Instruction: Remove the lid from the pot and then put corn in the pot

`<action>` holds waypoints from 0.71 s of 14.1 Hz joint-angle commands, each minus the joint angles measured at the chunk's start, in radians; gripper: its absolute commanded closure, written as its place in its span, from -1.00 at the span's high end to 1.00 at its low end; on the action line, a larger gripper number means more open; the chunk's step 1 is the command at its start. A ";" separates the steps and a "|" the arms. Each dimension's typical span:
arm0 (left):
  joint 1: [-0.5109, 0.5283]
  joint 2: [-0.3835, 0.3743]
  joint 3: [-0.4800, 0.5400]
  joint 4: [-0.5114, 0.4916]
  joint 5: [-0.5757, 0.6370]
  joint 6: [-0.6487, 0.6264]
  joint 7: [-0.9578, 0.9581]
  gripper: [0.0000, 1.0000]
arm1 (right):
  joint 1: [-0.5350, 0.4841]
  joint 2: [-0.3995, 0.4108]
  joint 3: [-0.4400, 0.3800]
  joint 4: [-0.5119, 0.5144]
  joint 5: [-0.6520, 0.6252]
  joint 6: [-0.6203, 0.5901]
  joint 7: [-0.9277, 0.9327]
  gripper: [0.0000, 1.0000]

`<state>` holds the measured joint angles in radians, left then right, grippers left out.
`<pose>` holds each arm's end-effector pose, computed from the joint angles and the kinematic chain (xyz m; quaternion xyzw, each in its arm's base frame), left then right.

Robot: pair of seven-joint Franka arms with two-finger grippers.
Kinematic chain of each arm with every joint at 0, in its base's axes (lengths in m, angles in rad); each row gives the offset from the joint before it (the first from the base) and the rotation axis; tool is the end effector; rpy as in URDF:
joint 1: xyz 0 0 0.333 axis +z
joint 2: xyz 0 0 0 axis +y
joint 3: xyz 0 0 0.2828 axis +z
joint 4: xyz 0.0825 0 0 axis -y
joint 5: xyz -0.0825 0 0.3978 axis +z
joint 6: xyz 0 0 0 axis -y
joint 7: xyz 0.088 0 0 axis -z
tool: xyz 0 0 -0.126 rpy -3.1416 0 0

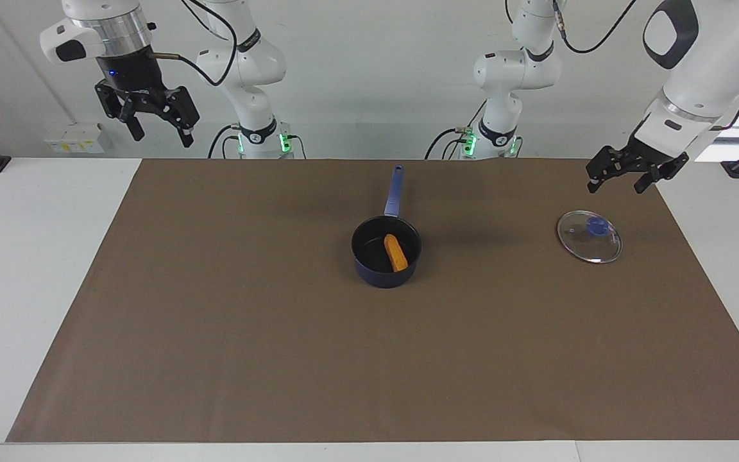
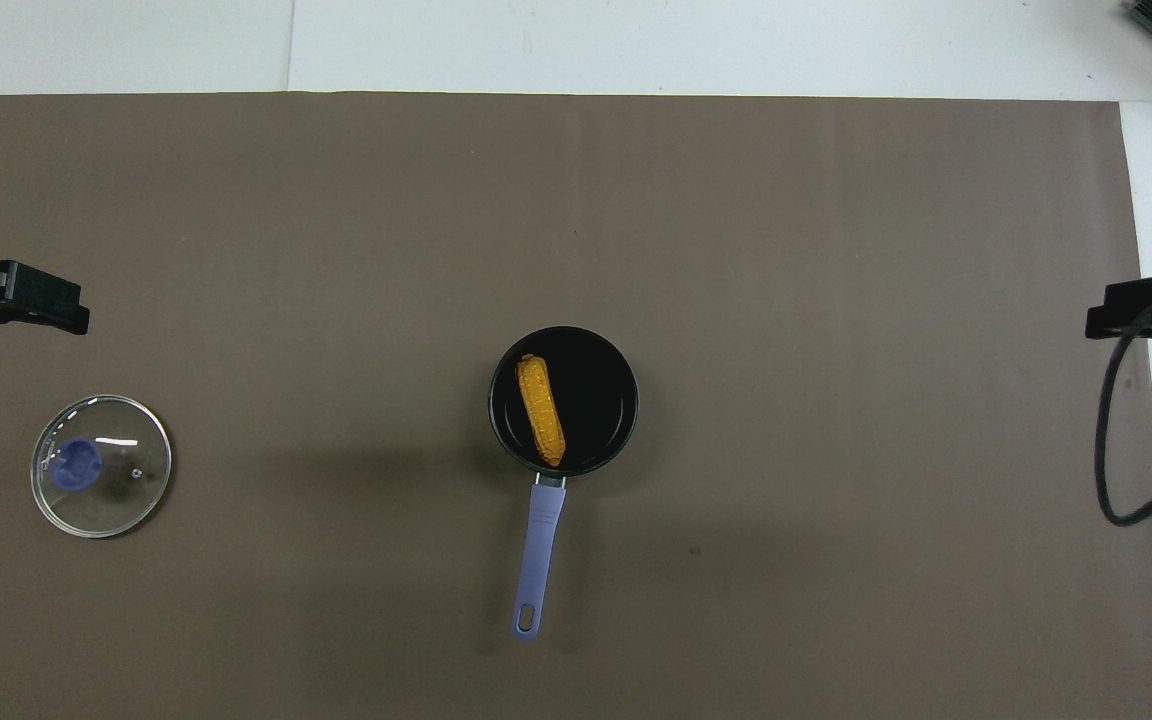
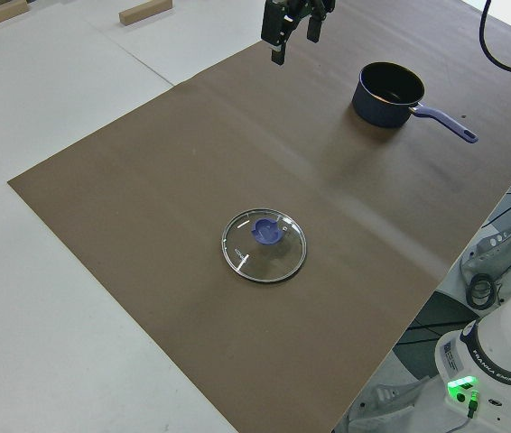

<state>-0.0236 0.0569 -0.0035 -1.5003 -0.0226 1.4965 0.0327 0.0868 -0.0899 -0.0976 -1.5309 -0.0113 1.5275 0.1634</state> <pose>0.5750 -0.0185 0.5675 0.9990 -0.0304 -0.0303 0.0115 0.5392 -0.0097 0.6372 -0.9952 0.0874 -0.0430 0.0020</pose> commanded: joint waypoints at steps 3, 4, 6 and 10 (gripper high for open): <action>-0.013 -0.055 -0.007 0.023 0.021 -0.073 0.004 1.00 | -0.010 -0.037 -0.011 -0.064 0.019 -0.018 -0.094 1.00; -0.013 -0.072 -0.007 -0.010 0.020 -0.043 0.006 1.00 | -0.010 -0.037 -0.011 -0.066 0.019 -0.021 -0.096 1.00; -0.013 -0.084 -0.007 -0.029 0.018 -0.027 0.006 1.00 | -0.012 -0.037 -0.011 -0.066 0.019 -0.023 -0.094 1.00; -0.013 -0.083 -0.007 -0.029 0.018 -0.025 0.007 1.00 | -0.010 -0.033 -0.010 -0.058 0.016 -0.021 -0.097 1.00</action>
<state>-0.0238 0.0004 -0.0173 -1.4932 -0.0192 1.4432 0.0342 0.0851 -0.1000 -0.1125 -1.5703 -0.0099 1.5191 0.0943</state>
